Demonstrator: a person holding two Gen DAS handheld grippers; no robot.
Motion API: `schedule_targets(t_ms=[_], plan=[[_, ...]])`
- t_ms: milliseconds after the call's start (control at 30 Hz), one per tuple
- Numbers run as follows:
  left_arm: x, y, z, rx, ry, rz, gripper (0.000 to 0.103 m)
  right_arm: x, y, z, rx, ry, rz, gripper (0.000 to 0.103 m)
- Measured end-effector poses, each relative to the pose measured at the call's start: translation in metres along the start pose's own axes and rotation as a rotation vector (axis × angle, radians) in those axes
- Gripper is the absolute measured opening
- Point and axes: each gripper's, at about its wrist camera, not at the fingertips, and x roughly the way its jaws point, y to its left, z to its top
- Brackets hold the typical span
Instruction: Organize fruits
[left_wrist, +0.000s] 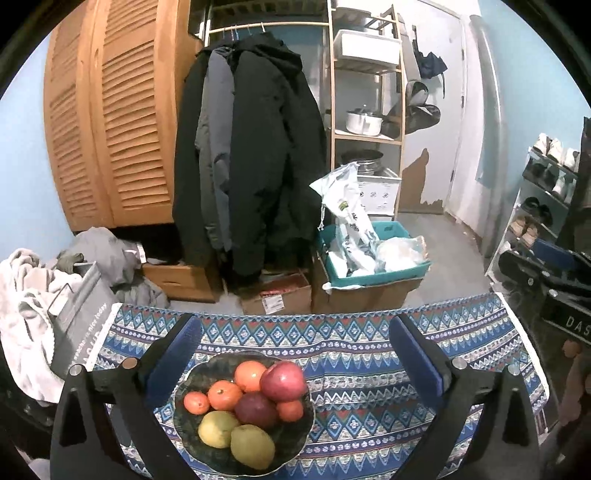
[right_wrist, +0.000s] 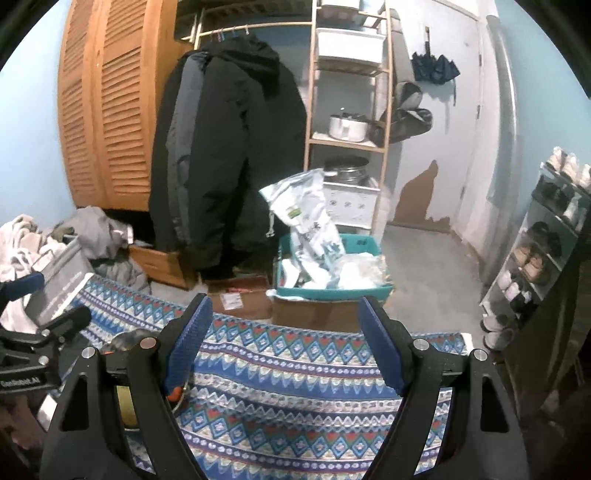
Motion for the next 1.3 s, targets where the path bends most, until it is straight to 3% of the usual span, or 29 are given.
schedule_targets(t_ms=[533,1300], plan=[[-0.007,-0.029,0.005,0.032,-0.038,-0.016,0.102,-0.010,-0.033,-0.006,0.050,-0.004,-0.023,0.080],[-0.007,-0.038,0.005,0.050,-0.047,0.002,0.102,-0.004,-0.044,-0.013,0.054,0.024,-0.038,0.080]])
